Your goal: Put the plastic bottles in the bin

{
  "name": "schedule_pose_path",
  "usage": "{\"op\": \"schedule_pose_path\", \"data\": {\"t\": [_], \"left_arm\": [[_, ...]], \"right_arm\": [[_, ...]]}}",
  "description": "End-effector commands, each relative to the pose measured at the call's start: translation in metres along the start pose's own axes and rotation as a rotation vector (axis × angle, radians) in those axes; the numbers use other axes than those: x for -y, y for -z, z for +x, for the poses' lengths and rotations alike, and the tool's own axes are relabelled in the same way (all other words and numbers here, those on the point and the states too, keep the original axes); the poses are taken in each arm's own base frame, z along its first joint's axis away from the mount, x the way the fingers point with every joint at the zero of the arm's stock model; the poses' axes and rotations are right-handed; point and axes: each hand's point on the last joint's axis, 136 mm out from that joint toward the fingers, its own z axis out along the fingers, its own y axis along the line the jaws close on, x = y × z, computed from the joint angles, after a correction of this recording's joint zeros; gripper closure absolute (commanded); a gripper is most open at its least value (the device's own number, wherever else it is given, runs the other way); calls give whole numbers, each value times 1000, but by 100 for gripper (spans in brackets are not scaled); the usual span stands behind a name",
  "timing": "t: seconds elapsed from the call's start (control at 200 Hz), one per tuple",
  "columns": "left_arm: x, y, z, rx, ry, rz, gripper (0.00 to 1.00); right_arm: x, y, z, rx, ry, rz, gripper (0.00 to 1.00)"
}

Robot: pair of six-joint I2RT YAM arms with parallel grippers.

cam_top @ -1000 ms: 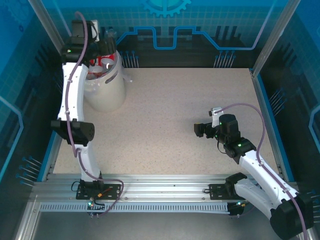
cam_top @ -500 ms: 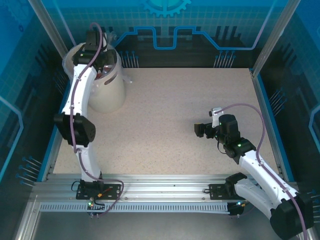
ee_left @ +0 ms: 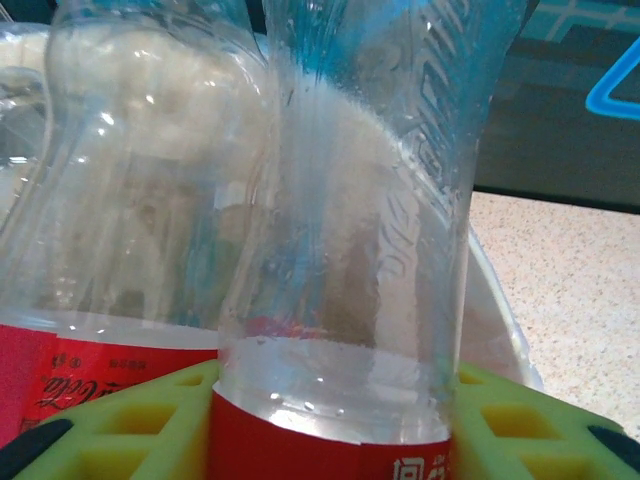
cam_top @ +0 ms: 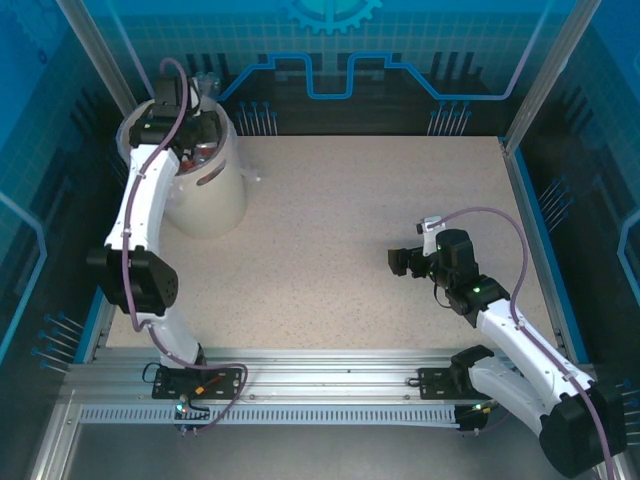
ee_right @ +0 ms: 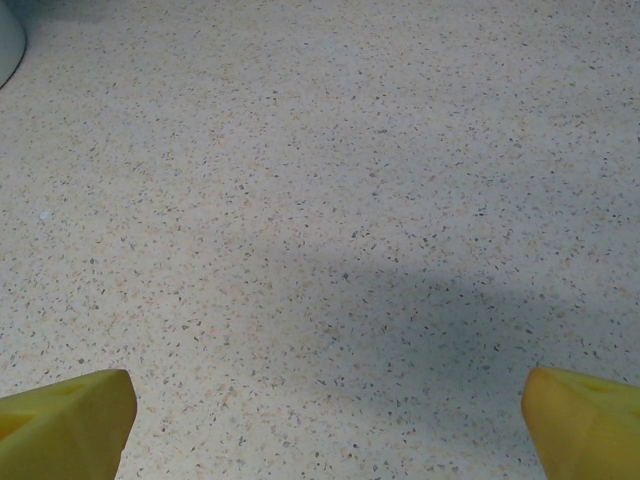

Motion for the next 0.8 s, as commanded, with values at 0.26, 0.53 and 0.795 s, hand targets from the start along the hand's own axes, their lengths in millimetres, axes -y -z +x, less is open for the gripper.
{"op": "schedule_pose_path", "data": {"t": [0.26, 0.53, 0.795], "left_arm": [[-16, 102, -57, 215, 170, 167, 61], [-95, 99, -34, 104, 160, -50, 61], [-114, 76, -39, 120, 197, -82, 62]], "right_arm": [[-5, -1, 3, 14, 5, -21, 0], [-6, -10, 8, -4, 25, -30, 0], [-10, -14, 5, -4, 27, -46, 0]]}}
